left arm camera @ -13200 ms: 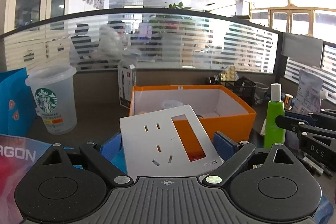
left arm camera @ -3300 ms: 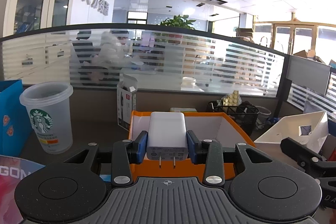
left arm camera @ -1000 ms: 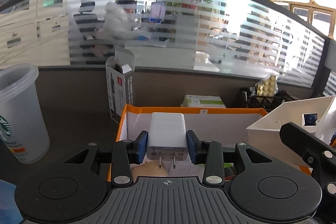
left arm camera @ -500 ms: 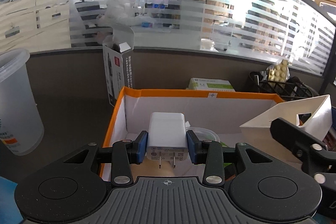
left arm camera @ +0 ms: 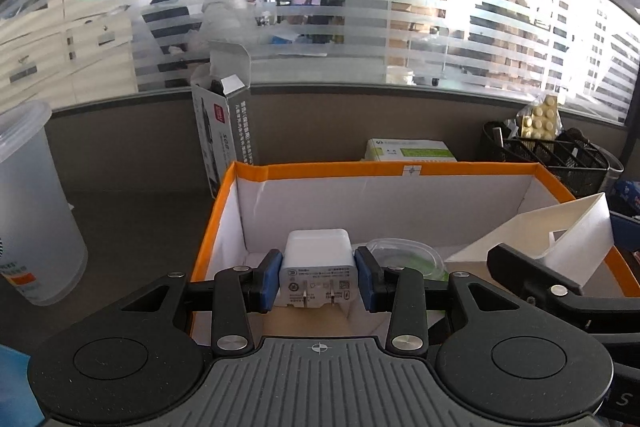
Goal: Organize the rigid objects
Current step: 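Lower the junction box into the orange box with the right tool while the left tool lowers the charger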
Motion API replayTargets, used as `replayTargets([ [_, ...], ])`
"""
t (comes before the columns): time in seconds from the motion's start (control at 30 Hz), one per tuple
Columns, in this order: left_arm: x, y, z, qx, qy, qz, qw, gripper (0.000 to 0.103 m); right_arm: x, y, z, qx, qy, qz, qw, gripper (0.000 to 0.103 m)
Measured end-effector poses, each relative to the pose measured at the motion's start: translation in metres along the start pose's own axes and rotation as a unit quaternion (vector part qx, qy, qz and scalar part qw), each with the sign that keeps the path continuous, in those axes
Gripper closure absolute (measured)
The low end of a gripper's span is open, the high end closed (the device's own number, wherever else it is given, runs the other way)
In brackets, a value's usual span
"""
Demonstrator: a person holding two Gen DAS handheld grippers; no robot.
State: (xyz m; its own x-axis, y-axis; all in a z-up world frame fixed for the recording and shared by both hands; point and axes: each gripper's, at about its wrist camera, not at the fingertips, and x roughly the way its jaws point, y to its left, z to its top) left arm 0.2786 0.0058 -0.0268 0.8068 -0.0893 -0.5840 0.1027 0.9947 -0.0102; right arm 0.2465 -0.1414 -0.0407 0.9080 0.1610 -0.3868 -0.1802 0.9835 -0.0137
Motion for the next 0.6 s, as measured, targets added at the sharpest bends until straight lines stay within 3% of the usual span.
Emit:
replayTargets([
  [0.6,-0.002,-0.006,-0.008,0.026,-0.029,0.013,0.9992,0.066,0.021,-0.004,-0.017,0.002,0.056,0.013,0.998,0.016],
])
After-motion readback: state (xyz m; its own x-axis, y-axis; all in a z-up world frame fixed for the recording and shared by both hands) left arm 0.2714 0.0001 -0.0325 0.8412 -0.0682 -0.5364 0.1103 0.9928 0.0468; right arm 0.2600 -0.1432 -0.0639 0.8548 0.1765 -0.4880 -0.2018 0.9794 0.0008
